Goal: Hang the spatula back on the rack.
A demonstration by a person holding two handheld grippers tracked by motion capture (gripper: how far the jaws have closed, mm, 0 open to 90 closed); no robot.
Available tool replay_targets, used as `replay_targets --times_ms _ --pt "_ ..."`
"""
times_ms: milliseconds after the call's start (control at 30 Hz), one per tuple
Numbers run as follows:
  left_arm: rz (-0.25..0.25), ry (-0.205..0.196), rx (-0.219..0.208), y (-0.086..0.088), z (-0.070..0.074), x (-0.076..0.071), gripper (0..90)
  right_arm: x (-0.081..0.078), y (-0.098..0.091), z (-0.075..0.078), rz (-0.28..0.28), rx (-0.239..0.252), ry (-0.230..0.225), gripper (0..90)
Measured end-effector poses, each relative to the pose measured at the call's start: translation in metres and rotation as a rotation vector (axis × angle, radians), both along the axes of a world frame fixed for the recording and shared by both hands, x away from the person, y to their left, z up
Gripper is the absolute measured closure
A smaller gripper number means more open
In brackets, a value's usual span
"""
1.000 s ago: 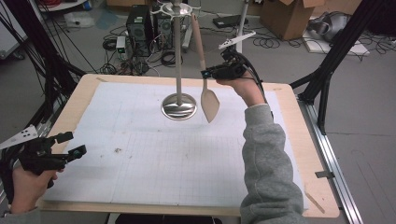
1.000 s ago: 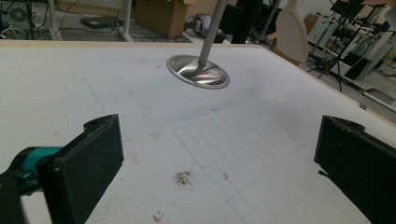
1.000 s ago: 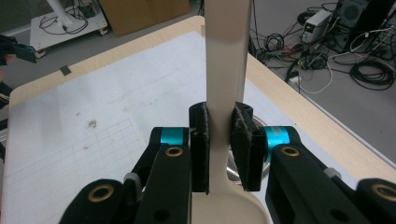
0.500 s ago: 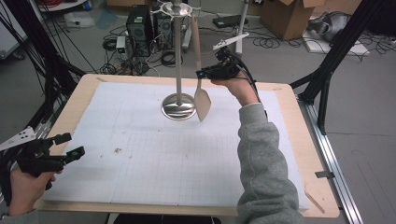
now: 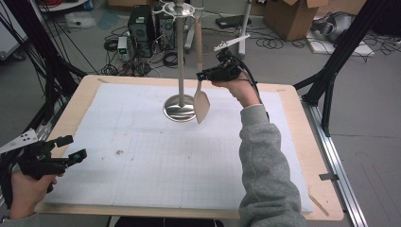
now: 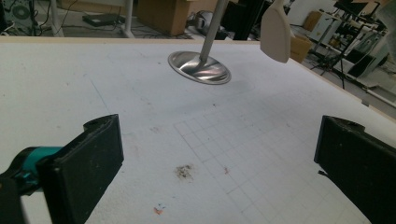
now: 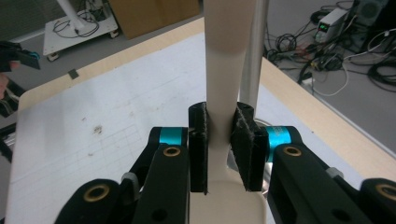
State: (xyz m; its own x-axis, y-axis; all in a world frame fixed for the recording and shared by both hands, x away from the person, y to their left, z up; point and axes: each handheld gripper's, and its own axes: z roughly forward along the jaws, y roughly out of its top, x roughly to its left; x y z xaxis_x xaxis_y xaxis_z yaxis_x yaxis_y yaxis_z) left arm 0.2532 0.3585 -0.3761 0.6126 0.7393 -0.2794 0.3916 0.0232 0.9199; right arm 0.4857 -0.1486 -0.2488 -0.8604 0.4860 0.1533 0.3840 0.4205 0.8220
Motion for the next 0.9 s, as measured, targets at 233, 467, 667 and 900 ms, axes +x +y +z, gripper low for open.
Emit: replay_targets --times_ms 233,467,667,900 --pt "-0.004 0.007 0.003 -0.002 -0.001 0.001 1.7 0.002 0.002 -0.005 0.021 -0.014 0.019 67.8" --pt "-0.011 0.002 0.01 -0.005 -0.001 0.002 1.8 -0.002 0.004 -0.004 0.041 -0.02 0.031 48.0" --pt "-0.019 0.005 0.013 -0.008 -0.002 0.002 1.8 -0.009 -0.002 -0.007 0.018 -0.012 0.014 34.5" --pt "-0.026 0.009 0.012 -0.012 -0.003 0.004 1.8 -0.018 -0.019 -0.016 -0.028 -0.001 -0.023 28.0"
